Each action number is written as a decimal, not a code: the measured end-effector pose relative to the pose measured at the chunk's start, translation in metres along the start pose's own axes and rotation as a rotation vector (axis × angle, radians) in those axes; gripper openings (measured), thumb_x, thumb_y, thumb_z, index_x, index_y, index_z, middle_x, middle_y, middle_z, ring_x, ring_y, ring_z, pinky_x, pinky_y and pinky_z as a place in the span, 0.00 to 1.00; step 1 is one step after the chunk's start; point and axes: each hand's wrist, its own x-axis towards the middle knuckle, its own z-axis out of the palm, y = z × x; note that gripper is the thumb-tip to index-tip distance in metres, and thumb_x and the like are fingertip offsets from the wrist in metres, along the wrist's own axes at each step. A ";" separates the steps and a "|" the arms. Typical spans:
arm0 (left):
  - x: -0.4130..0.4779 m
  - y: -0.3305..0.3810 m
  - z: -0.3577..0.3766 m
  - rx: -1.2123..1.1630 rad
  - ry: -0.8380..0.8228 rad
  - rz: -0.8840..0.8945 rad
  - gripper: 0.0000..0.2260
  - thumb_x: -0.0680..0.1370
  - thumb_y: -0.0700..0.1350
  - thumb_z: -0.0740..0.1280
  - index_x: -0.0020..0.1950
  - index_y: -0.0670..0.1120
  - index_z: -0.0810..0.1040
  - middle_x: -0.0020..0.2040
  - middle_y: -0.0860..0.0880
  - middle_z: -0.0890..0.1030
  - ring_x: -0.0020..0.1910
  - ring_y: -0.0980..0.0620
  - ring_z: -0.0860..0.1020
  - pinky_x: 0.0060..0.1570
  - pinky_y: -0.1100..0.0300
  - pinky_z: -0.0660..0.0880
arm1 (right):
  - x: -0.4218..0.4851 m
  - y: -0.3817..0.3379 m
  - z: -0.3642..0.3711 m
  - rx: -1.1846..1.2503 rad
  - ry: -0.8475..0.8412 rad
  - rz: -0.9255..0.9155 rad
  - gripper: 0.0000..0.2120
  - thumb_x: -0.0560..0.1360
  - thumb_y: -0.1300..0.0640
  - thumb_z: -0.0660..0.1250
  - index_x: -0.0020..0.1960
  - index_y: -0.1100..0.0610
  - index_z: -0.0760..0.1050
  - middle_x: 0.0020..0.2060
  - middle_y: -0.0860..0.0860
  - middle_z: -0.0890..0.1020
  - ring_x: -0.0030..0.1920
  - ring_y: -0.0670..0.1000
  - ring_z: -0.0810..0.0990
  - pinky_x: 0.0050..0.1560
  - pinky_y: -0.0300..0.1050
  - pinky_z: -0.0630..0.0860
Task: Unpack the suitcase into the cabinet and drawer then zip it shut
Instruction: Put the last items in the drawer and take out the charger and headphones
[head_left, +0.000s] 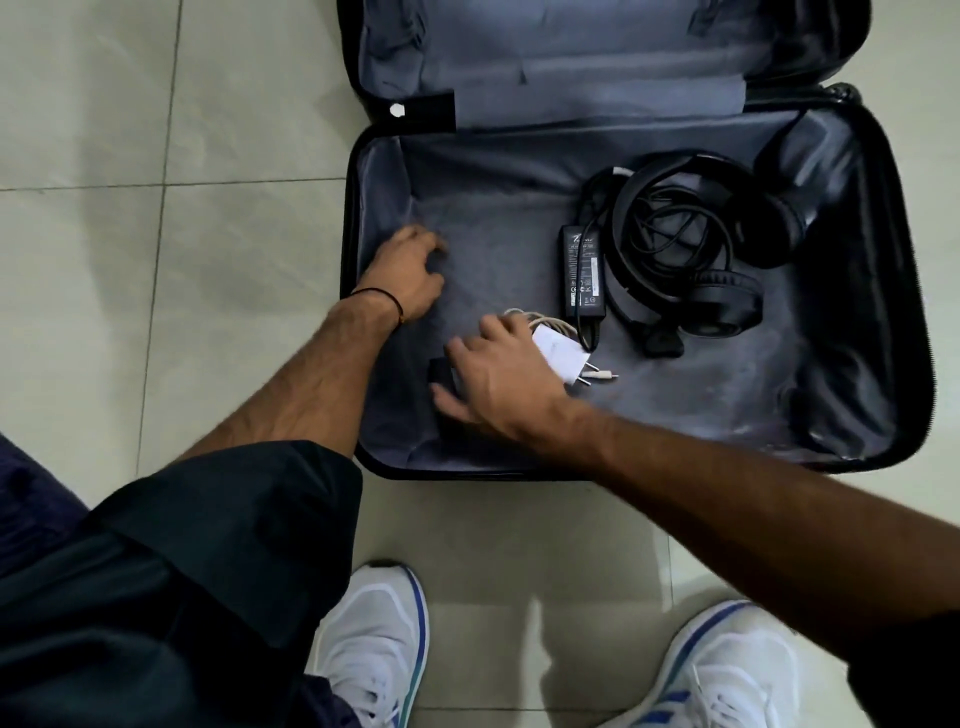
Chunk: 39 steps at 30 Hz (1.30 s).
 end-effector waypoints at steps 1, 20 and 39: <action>0.000 0.001 -0.001 -0.022 0.003 0.000 0.18 0.76 0.35 0.65 0.66 0.40 0.75 0.70 0.41 0.70 0.70 0.43 0.68 0.71 0.61 0.59 | 0.002 -0.011 0.004 -0.005 -0.100 0.064 0.27 0.75 0.36 0.62 0.52 0.60 0.79 0.43 0.57 0.84 0.51 0.59 0.79 0.62 0.57 0.64; -0.103 0.112 -0.018 -1.072 0.090 -0.609 0.10 0.80 0.36 0.60 0.44 0.48 0.76 0.40 0.49 0.80 0.33 0.57 0.77 0.28 0.67 0.72 | -0.055 0.079 -0.156 2.137 0.199 0.861 0.10 0.77 0.56 0.51 0.44 0.57 0.70 0.32 0.56 0.76 0.28 0.55 0.73 0.31 0.43 0.69; -0.478 0.576 -0.290 -0.616 -0.766 0.139 0.10 0.79 0.38 0.60 0.52 0.45 0.80 0.43 0.50 0.83 0.39 0.53 0.78 0.38 0.61 0.71 | -0.507 -0.055 -0.697 1.945 0.979 1.438 0.10 0.78 0.57 0.53 0.45 0.59 0.71 0.33 0.55 0.73 0.31 0.55 0.70 0.37 0.47 0.69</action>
